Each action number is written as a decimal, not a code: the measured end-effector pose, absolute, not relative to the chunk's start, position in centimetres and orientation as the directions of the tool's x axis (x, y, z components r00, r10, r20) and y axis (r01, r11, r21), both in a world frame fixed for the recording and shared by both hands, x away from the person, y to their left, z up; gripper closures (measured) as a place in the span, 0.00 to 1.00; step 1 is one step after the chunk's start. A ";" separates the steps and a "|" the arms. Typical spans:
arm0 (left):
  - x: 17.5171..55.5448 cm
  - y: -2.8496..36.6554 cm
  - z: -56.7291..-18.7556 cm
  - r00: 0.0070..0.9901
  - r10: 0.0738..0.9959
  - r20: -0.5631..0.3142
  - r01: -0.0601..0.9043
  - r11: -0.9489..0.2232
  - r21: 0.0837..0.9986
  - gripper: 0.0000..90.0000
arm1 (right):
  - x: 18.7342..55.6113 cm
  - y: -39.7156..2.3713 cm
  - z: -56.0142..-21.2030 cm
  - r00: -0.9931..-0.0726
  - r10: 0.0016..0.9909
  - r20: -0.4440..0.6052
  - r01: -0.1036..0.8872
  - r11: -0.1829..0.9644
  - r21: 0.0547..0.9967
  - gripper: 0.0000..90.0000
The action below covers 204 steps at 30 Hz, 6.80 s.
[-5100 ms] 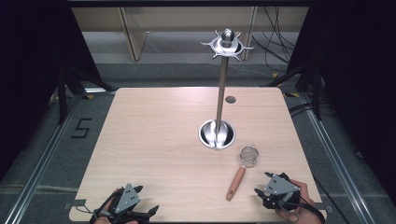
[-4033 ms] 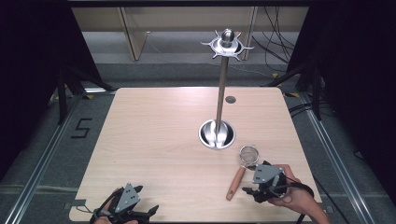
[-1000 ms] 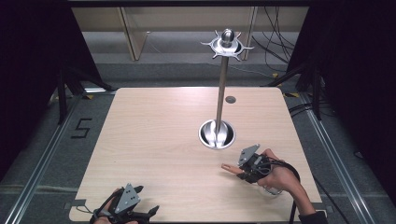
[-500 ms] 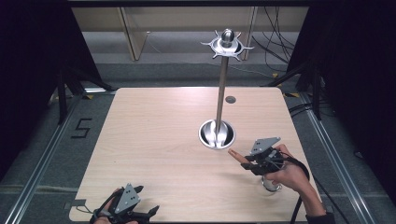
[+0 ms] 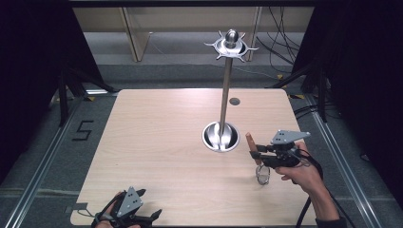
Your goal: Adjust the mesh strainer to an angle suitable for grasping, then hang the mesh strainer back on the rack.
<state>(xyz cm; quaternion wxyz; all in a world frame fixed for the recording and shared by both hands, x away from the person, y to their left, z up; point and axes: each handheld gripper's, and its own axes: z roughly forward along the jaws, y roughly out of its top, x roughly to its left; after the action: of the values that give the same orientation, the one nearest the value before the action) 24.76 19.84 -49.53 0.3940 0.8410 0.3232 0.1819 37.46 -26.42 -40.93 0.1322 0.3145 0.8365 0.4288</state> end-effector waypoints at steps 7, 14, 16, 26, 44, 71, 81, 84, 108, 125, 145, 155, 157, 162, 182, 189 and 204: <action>24.8 19.9 -49.5 0.727 0.684 0.061 0.394 -0.487 0.779 0.16 | 37.6 -26.6 -40.3 -0.774 0.629 0.070 0.384 0.379 0.842 0.76; 25.1 20.0 -49.4 0.734 0.674 0.086 0.373 -0.505 0.778 0.16 | 37.7 -26.0 -39.6 -0.769 0.635 0.071 0.365 0.345 0.865 0.76; 25.1 20.0 -49.4 0.734 0.674 0.085 0.373 -0.505 0.779 0.16 | 37.6 -25.8 -39.5 -0.770 0.633 0.075 0.365 0.341 0.867 0.76; 25.3 19.9 -49.4 0.742 0.666 0.073 0.372 -0.500 0.782 0.16 | 37.8 -25.6 -38.5 -0.761 0.646 0.060 0.315 0.287 0.905 0.76; 25.4 19.6 -49.4 0.748 0.659 0.080 0.365 -0.508 0.780 0.16 | 37.0 -25.1 -36.7 -0.730 0.683 0.041 0.293 0.258 0.921 0.76; 25.5 19.6 -49.5 0.739 0.670 0.077 0.376 -0.503 0.778 0.16 | 40.1 -23.4 -29.9 -0.680 0.733 -0.017 0.206 0.213 0.955 0.76; 25.4 19.6 -49.5 0.738 0.670 0.075 0.377 -0.502 0.778 0.16 | 40.6 -22.5 -27.2 -0.668 0.744 -0.034 0.189 0.214 0.958 0.76; 25.4 19.6 -49.5 0.739 0.670 0.070 0.381 -0.501 0.777 0.16 | 40.9 -22.5 -26.5 -0.661 0.749 -0.044 0.181 0.216 0.960 0.76; 25.4 19.6 -49.5 0.743 0.664 0.078 0.369 -0.505 0.780 0.16 | 42.1 -20.6 -24.1 -0.633 0.773 -0.035 0.219 0.222 0.950 0.76; 25.4 19.6 -49.5 0.749 0.658 0.080 0.363 -0.509 0.781 0.16 | 43.0 -19.7 -24.4 -0.620 0.784 -0.024 0.243 0.221 0.945 0.76; 25.4 19.6 -49.5 0.748 0.658 0.087 0.359 -0.511 0.781 0.16 | 43.1 -20.3 -25.4 -0.621 0.784 0.024 0.255 0.173 0.951 0.70; 25.4 19.6 -49.5 0.748 0.659 0.081 0.362 -0.507 0.782 0.16 | 41.7 -21.0 -25.7 -0.624 0.780 0.043 0.249 0.147 0.957 0.61; 25.4 19.6 -49.5 0.746 0.662 0.078 0.366 -0.505 0.781 0.16 | 41.6 -21.0 -25.9 -0.620 0.783 0.036 0.241 0.146 0.960 0.61; 25.3 19.5 -49.6 0.734 0.677 0.053 0.390 -0.484 0.783 0.16 | 40.9 -21.6 -26.8 -0.616 0.787 0.035 0.233 0.140 0.962 0.56; 25.3 19.6 -49.6 0.735 0.675 0.063 0.383 -0.490 0.783 0.16 | 39.3 -22.4 -31.4 -0.631 0.774 0.052 0.254 0.143 0.957 0.49; 25.3 19.6 -49.6 0.731 0.679 0.070 0.385 -0.494 0.780 0.16 | 39.2 -22.8 -32.8 -0.629 0.773 0.078 0.271 0.125 0.954 0.48; 25.2 19.5 -49.5 0.738 0.670 0.074 0.370 -0.495 0.787 0.16 | 39.2 -23.0 -33.7 -0.617 0.779 0.106 0.313 0.119 0.942 0.46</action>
<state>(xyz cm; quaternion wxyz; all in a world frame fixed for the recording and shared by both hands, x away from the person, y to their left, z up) 25.19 19.54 -49.51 0.3971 0.8435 0.3083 0.1891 39.24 -23.03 -33.71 0.2147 0.3811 0.7166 0.5433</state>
